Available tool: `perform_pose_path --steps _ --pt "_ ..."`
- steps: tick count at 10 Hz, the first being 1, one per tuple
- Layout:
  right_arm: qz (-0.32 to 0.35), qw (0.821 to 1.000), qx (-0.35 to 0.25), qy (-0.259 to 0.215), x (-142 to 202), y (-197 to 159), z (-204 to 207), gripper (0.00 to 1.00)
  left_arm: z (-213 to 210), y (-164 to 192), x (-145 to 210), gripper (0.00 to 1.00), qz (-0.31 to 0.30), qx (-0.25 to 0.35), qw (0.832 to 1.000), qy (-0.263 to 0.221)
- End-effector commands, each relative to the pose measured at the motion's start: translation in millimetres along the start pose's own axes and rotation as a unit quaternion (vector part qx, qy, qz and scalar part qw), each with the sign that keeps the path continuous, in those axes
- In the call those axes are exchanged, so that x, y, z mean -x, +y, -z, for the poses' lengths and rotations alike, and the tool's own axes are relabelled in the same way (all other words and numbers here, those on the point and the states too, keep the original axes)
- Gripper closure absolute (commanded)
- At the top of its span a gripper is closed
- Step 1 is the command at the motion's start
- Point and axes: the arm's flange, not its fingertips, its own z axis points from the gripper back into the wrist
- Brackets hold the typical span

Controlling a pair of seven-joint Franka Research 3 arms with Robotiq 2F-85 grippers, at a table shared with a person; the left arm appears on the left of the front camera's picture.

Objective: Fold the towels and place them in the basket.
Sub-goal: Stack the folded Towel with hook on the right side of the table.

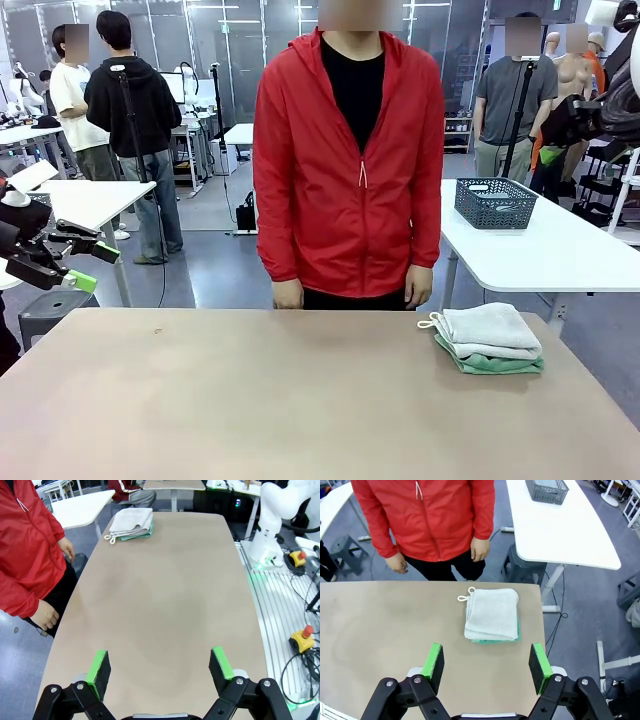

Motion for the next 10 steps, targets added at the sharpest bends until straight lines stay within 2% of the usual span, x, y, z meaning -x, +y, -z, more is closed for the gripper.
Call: perform_pose_path --steps 1,10 --pt "0.001 1.0 0.001 0.003 -1.0 0.3 -0.7 0.14 -0.7 -0.1 -0.9 0.0 0.001 0.0 1.0 -0.003" --pt "0.001 1.0 0.001 0.003 -1.0 0.3 -0.7 0.14 -0.7 -0.1 -0.9 0.0 0.001 0.0 1.0 -0.003"
